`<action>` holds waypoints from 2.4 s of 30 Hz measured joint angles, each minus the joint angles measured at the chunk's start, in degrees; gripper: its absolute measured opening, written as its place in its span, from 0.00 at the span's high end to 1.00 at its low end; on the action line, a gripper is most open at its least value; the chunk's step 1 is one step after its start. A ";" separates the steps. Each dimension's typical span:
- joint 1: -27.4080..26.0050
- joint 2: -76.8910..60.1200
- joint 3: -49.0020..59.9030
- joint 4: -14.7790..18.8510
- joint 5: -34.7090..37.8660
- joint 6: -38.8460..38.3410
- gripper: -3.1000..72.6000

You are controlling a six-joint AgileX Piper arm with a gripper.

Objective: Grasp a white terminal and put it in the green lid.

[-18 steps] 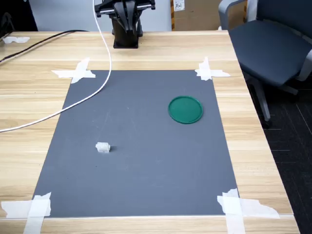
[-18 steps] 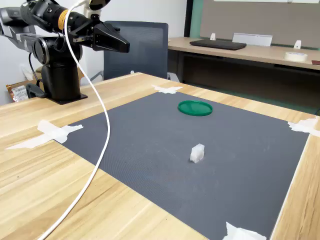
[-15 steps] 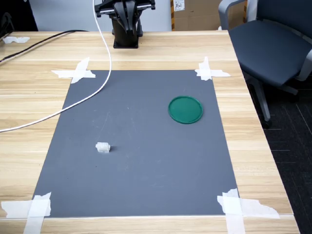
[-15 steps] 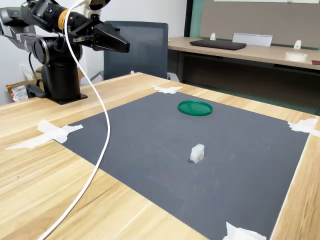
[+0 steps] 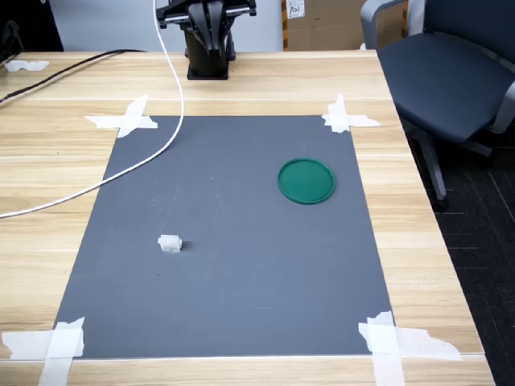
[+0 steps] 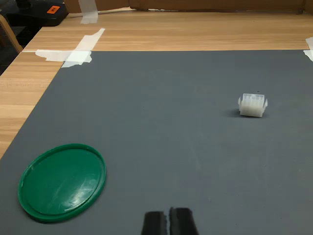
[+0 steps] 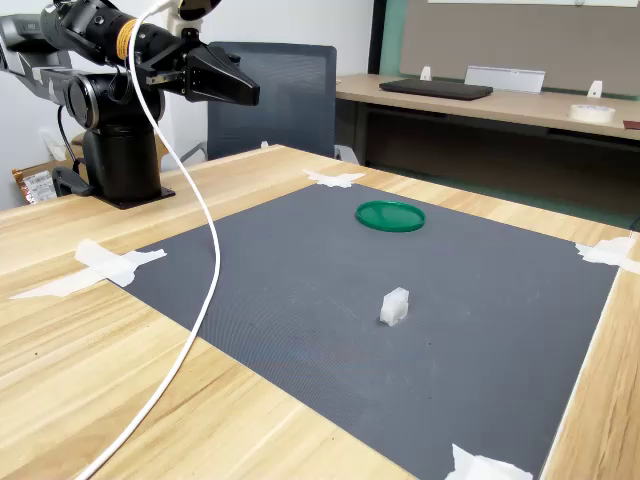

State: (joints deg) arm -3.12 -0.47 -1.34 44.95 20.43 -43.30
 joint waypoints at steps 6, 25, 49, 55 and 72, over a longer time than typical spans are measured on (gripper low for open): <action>0.00 0.00 0.00 0.05 0.00 0.00 1.00; 0.00 6.55 -6.56 -0.16 -3.37 -0.08 1.00; -15.95 50.22 -32.55 -1.61 9.05 -19.72 1.00; -15.95 62.27 -44.52 -9.64 16.62 -20.16 1.00; -10.56 88.51 -69.90 -32.71 34.89 -12.16 0.76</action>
State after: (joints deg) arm -13.68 88.04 -71.24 12.24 55.32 -55.47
